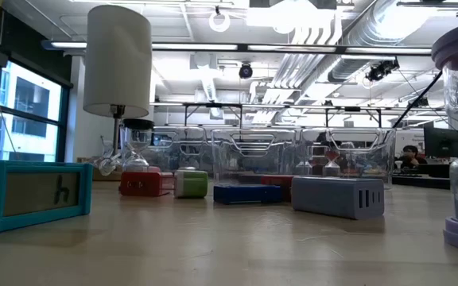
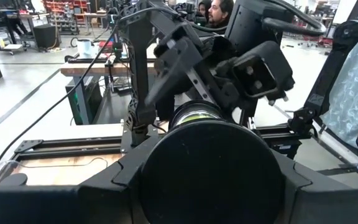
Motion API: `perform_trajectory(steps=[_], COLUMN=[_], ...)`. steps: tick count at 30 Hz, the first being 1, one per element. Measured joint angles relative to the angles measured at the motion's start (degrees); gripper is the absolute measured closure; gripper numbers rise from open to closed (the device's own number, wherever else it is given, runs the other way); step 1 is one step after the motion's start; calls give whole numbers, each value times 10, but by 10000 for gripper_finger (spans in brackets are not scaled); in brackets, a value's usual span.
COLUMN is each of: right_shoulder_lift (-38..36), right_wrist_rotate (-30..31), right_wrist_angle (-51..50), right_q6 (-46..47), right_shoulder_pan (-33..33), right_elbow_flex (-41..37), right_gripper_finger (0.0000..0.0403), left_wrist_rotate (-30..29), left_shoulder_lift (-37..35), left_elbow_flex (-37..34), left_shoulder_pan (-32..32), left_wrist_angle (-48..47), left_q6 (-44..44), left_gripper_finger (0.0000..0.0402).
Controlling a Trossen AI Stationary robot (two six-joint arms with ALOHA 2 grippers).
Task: Pick & Place Office items
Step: Put the green hourglass into the right transparent bin
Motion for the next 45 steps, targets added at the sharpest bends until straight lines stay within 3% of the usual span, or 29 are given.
perform_trajectory(steps=[6,18,25,34,45], right_shoulder_lift=[7,7,7,7,41], right_wrist_rotate=[23,-106,-179,-188,-198], right_wrist_angle=[35,138,141,182,162], right_q6=[4,-122,-174,-207,-222], right_shoulder_pan=[-3,-29,-53,-52,-66], right_elbow_flex=[0,0,0,0,-1], right_gripper_finger=[15,16,16,22,82], left_wrist_rotate=[6,8,9,9,12], left_shoulder_lift=[0,0,0,2,7], left_elbow_flex=[0,0,0,0,1], left_shoulder_pan=[0,0,0,0,0], left_wrist_angle=[0,1,2,2,7], left_q6=[-6,-15,-25,-21,-20], left_gripper_finger=[210,210,205,208,207])
